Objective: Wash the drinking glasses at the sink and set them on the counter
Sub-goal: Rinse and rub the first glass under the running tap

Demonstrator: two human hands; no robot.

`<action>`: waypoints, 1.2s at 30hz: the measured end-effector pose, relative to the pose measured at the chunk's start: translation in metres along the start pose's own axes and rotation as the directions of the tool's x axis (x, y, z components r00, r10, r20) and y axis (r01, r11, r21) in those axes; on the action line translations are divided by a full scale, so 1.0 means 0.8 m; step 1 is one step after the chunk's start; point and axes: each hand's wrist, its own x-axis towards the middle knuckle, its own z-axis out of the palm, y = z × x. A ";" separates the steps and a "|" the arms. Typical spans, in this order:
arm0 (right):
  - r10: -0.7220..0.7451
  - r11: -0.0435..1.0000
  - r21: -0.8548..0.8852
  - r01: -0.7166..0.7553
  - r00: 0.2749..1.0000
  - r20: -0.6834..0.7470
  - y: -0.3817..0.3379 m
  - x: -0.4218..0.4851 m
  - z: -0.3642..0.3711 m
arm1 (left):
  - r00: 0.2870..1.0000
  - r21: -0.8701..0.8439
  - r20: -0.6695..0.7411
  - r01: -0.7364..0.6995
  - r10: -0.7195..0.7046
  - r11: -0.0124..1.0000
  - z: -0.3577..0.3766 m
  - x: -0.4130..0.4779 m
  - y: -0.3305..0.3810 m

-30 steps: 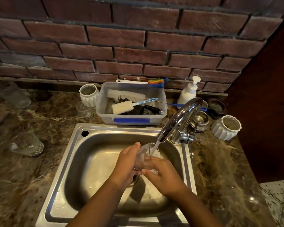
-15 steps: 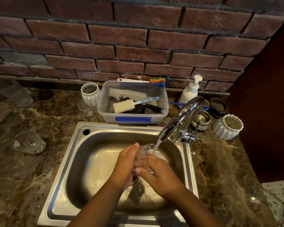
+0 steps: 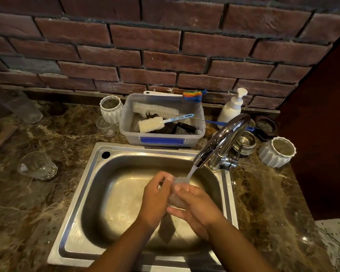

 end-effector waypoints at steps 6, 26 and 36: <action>-0.393 0.390 -0.780 0.489 0.855 0.339 0.000 -0.002 -0.021 | 0.911 -0.263 0.138 0.411 -0.388 0.873 -0.008 0.013 0.012; -0.401 0.253 -0.842 0.476 0.844 0.356 -0.019 -0.009 -0.012 | 0.897 -0.325 0.137 0.441 -0.419 0.837 -0.003 0.022 0.042; -0.490 0.544 -0.751 0.374 0.868 0.078 -0.007 -0.008 0.005 | 0.947 -0.396 0.071 0.316 -0.315 0.862 0.008 0.023 0.027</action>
